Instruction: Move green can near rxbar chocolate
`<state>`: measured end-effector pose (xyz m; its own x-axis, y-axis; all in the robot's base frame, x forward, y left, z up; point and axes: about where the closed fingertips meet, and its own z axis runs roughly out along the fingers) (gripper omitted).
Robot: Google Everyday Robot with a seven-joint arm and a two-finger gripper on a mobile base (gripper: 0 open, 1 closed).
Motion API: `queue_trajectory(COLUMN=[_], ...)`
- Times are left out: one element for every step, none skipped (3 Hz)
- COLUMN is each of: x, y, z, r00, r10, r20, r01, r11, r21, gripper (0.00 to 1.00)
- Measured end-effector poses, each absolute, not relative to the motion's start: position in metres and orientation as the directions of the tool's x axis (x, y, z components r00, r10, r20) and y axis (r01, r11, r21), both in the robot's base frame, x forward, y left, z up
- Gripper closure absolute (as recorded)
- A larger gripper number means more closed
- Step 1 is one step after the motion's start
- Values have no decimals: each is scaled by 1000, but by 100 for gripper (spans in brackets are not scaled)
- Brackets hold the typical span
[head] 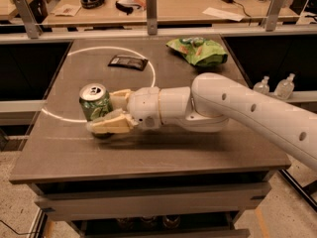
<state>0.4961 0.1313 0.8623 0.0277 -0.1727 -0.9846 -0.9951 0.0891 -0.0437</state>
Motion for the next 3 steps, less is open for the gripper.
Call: queue_trajectory(x=[496, 495, 494], y=[133, 135, 137], z=[859, 860, 861], r00=[25, 28, 29], r10=[-178, -178, -178], r20=[-984, -984, -984], r01=[-996, -996, -997], r11=[79, 75, 72], r21=[-40, -42, -43], gripper=[64, 88, 100])
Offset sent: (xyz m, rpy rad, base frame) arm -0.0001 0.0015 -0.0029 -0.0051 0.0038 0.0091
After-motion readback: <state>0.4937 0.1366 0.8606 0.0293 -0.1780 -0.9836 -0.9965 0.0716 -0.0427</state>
